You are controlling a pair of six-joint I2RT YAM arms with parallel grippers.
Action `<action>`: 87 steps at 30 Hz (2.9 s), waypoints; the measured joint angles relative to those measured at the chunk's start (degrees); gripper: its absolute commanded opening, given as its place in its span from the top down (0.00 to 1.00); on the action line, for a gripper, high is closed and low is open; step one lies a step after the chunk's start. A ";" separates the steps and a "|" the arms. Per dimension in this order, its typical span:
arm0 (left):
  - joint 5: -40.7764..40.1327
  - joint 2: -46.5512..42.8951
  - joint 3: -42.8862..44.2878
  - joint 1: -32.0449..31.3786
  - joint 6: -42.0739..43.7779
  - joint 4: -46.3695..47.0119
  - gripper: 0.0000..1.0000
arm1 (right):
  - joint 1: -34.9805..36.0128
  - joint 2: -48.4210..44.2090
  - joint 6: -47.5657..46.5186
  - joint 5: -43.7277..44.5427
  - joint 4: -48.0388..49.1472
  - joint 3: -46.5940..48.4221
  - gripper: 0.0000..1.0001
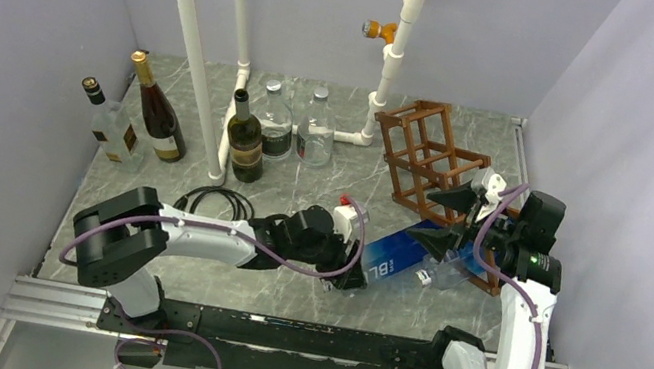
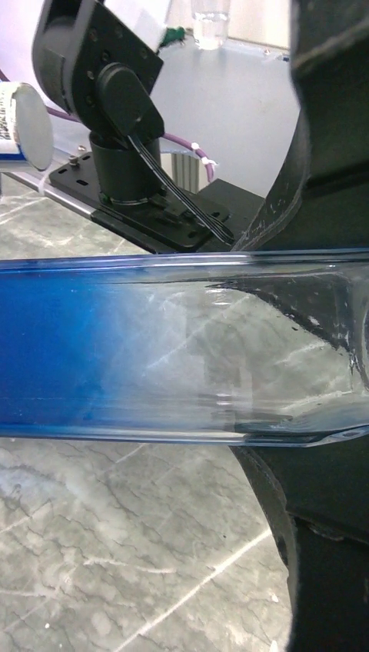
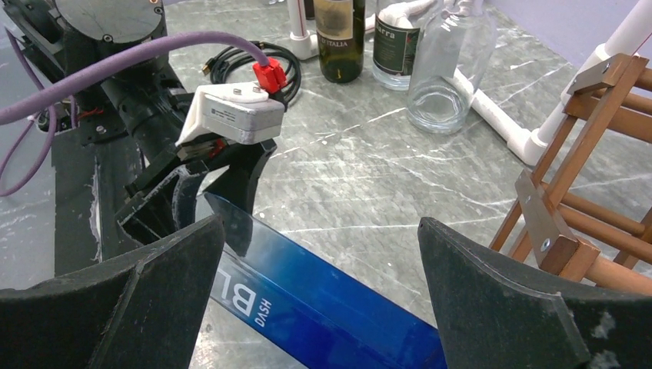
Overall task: Take the wine bottle off the wine rack
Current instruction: Pick up the wine bottle from the wine rack.
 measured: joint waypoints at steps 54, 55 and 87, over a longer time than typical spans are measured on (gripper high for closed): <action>-6.36 -19.85 5.33 1.99 40.79 -49.00 1.00 | 29.53 26.84 -50.25 10.25 -29.59 7.98 0.00; -6.05 -19.96 5.33 1.99 40.81 -48.94 1.00 | 30.62 26.95 -48.30 11.17 -27.71 7.87 0.00; -2.80 -20.28 5.33 1.99 38.36 -46.14 1.00 | 42.60 34.77 -33.29 21.03 -11.45 4.94 0.13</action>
